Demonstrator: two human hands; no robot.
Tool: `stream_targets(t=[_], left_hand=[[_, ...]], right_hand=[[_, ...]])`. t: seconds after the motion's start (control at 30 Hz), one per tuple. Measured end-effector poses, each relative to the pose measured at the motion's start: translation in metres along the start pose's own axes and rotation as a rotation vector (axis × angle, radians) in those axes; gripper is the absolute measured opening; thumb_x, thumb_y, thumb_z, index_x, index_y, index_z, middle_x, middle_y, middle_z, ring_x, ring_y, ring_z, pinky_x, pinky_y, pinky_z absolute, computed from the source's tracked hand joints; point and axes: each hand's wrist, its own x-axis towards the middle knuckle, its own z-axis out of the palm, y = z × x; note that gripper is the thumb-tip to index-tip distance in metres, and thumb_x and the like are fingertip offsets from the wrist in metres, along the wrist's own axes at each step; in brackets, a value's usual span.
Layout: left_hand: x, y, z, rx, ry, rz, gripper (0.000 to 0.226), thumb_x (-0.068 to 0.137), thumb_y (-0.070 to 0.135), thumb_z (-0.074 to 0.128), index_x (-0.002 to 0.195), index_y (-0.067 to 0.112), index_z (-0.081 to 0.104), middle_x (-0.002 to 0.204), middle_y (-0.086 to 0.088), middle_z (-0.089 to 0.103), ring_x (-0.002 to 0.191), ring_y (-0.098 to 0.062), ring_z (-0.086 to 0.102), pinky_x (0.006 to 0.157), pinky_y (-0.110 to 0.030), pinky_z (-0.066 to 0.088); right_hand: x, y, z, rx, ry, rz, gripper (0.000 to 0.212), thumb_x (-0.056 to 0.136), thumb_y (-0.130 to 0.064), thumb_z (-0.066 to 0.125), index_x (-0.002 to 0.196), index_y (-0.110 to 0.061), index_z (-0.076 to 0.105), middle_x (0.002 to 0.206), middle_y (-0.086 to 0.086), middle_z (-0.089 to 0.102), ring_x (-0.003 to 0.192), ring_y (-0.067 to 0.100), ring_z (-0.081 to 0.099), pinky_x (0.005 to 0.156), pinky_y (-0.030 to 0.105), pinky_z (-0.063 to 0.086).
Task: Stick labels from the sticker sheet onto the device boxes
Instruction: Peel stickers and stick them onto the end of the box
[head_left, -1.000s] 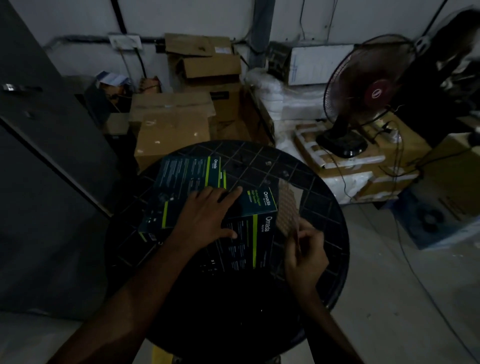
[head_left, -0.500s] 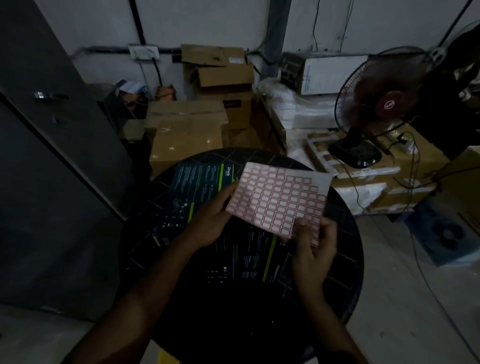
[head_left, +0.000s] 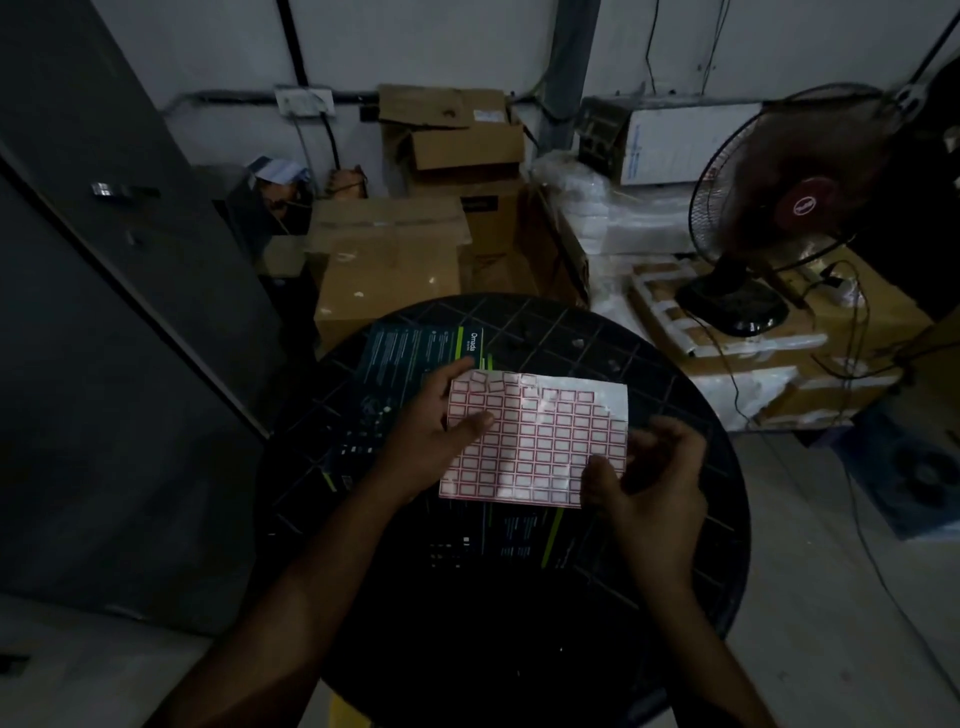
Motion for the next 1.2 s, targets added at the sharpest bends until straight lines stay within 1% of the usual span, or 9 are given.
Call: stream_targets(t=[0.13,0.23,0.33,0.47,0.6,0.73,0.87,1.0,1.2], left_hand=[[0.000,-0.003,-0.002,0.033,-0.042,0.037,0.054,0.089,0.004,0.069,0.133,0.031,0.051,0.122,0.002,0.068,0.112,-0.013,0.066,0.095,-0.039,0.054],[0.000,-0.002,-0.002,0.081,-0.021,0.045,0.045,0.087,0.004,0.071,0.114,0.037,0.056,0.114,0.007,0.070,0.107,-0.008,0.066,0.098,-0.041,0.053],[0.000,-0.002,-0.002,0.099,-0.019,0.044,0.041,0.085,0.007,0.075,0.113,0.032,0.057,0.110,0.004,0.072,0.102,-0.010,0.069,0.094,-0.044,0.055],[-0.003,-0.002,-0.002,0.076,-0.052,0.061,0.039,0.083,0.011,0.076,0.116,0.024,0.061,0.110,0.002,0.073,0.102,-0.013,0.070,0.092,-0.042,0.056],[-0.005,-0.003,-0.002,-0.002,-0.052,0.058,0.035,0.086,0.017,0.074,0.120,0.016,0.064,0.109,-0.005,0.074,0.101,-0.023,0.071,0.089,-0.046,0.057],[-0.006,-0.001,-0.003,-0.143,-0.042,0.018,0.020,0.098,0.011,0.054,0.113,0.010,0.068,0.108,-0.011,0.073,0.103,-0.027,0.069,0.088,-0.039,0.056],[-0.006,0.000,-0.006,-0.151,-0.043,0.006,0.020,0.098,0.007,0.052,0.109,0.003,0.069,0.104,-0.016,0.073,0.096,-0.023,0.069,0.082,-0.032,0.055],[-0.004,-0.003,-0.006,-0.103,-0.048,0.041,0.020,0.098,0.009,0.054,0.104,-0.005,0.067,0.102,-0.027,0.069,0.091,-0.027,0.064,0.083,-0.038,0.050],[-0.004,-0.002,-0.004,0.020,-0.097,0.123,0.018,0.099,0.011,0.055,0.105,0.011,0.072,0.099,-0.005,0.075,0.095,-0.022,0.070,0.084,-0.033,0.053]], right_hand=[[0.024,-0.013,0.003,-0.423,-0.091,-0.302,0.066,0.077,-0.029,0.081,0.135,-0.022,0.049,0.130,0.002,0.059,0.122,0.019,0.050,0.103,0.048,0.046],[0.033,-0.022,0.015,-0.603,-0.144,-0.445,0.066,0.082,-0.042,0.073,0.141,-0.028,0.047,0.153,0.010,0.041,0.147,0.030,0.029,0.117,0.066,0.020],[0.031,-0.035,0.024,-0.659,-0.095,-0.565,0.056,0.086,-0.049,0.064,0.139,-0.037,0.051,0.160,0.011,0.033,0.152,0.034,0.019,0.117,0.067,0.007],[0.030,-0.044,0.038,-0.649,-0.141,-0.717,0.045,0.082,-0.044,0.070,0.125,-0.034,0.063,0.152,0.003,0.047,0.148,0.029,0.029,0.115,0.069,0.010],[0.032,-0.042,0.052,-0.512,-0.281,-0.660,0.046,0.078,-0.039,0.078,0.122,-0.035,0.064,0.112,-0.016,0.067,0.127,0.015,0.049,0.114,0.068,0.012],[0.028,-0.040,0.057,-0.434,-0.281,-0.579,0.027,0.089,-0.032,0.059,0.115,-0.037,0.065,0.090,-0.019,0.060,0.103,0.011,0.053,0.109,0.061,0.023],[0.028,-0.039,0.057,-0.376,-0.332,-0.585,0.032,0.087,-0.024,0.063,0.116,-0.038,0.064,0.100,-0.017,0.062,0.107,0.013,0.054,0.105,0.055,0.029],[0.035,-0.037,0.058,-0.255,-0.379,-0.543,0.013,0.091,-0.034,0.063,0.103,-0.036,0.069,0.106,-0.020,0.065,0.105,0.011,0.057,0.092,0.050,0.044],[0.040,-0.038,0.057,-0.099,-0.488,-0.400,0.009,0.086,-0.028,0.066,0.092,-0.035,0.063,0.109,-0.018,0.065,0.107,0.012,0.056,0.091,0.051,0.049]])
